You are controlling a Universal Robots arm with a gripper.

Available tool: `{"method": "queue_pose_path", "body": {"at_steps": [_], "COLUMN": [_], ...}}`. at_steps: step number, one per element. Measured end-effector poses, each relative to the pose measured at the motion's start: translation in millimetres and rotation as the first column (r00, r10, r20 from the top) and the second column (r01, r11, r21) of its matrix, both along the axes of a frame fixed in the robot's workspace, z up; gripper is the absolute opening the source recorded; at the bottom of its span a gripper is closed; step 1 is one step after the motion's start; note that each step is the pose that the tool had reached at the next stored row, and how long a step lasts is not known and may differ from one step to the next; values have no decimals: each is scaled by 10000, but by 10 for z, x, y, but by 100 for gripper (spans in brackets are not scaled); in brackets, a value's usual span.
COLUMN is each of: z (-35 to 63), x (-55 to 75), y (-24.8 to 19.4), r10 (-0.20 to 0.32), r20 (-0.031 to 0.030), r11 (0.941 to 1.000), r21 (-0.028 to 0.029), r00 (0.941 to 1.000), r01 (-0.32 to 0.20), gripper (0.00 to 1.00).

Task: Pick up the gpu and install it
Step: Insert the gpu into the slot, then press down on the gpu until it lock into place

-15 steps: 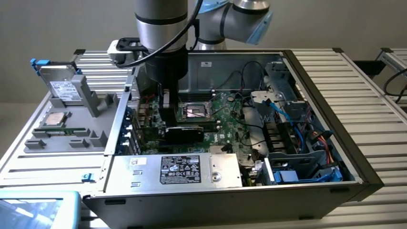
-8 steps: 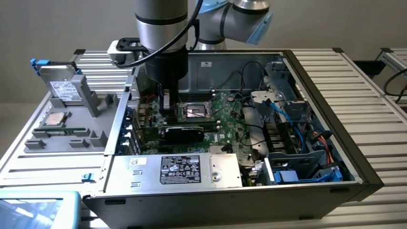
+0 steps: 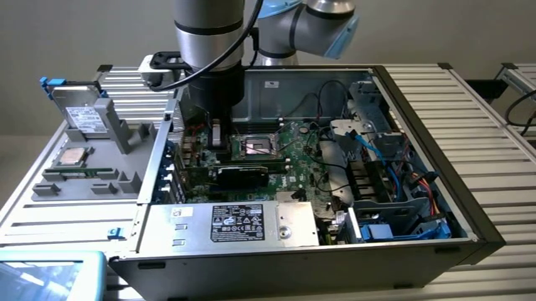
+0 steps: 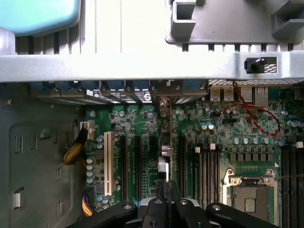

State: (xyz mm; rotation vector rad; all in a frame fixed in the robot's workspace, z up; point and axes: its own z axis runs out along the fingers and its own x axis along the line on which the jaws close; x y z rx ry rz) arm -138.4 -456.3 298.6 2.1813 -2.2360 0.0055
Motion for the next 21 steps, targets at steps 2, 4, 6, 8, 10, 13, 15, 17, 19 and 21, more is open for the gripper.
{"method": "queue_pose_path", "body": {"at_steps": [2, 4, 6, 8, 10, 13, 15, 17, 19, 21], "z": [-31, -61, -95, -129, -159, -190, -198, -198, -200, -199], "x": [-19, -18, -17, -17, -17, -21, -24, -24, -24, -24], "y": [3, 6, 12, 29, 78, 112, 112, 112, 112, 112], "r10": [-1, 0, -1, -2, -1, -1, 0, 1, 0, -1], "r20": [2, 3, 3, 3, 4, 4, 2, 2, 3, 3], "r11": [10000, 10000, 10000, 10000, 9999, 9998, 9997, 9997, 9997, 9997], "r21": [-31, -55, -72, -86, -113, -215, -240, -247, -245, -245], "r00": [10000, 10000, 10000, 10000, 10000, 10000, 10000, 10000, 10000, 10000], "r01": [1, 0, 1, 2, 1, 1, 0, -1, 0, 1], "gripper": [12, 12, 12, 12, 12, 12, 12, 12, 12, 12]}}
